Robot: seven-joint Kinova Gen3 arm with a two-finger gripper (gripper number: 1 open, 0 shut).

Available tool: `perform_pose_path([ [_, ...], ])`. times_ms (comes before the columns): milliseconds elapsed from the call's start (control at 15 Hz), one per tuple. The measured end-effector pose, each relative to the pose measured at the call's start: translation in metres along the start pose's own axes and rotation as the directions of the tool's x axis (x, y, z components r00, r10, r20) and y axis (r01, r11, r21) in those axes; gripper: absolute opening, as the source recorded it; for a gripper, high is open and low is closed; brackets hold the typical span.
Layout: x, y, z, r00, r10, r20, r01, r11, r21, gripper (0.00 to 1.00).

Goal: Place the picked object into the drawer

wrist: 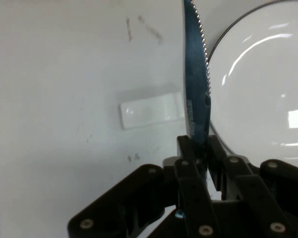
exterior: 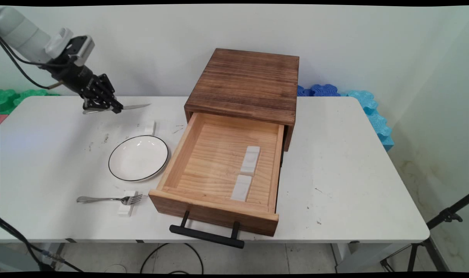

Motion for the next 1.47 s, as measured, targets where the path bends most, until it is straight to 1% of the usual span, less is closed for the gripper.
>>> perform_pose_path([
  [333,0.02,0.01,-0.019,0.999,0.041,-0.023,-0.042,0.999,-0.023,0.0],
  [533,0.041,0.027,-0.034,0.996,0.076,-0.046,-0.078,0.996,-0.038,0.0],
  [800,0.068,0.045,-0.043,0.991,0.111,-0.076,-0.115,0.992,-0.054,0.0],
  [1133,0.106,0.065,-0.042,0.982,0.151,-0.117,-0.159,0.985,-0.066,0.0],
  [1467,0.142,0.078,-0.03,0.969,0.195,-0.149,-0.206,0.976,-0.064,0.0],
])
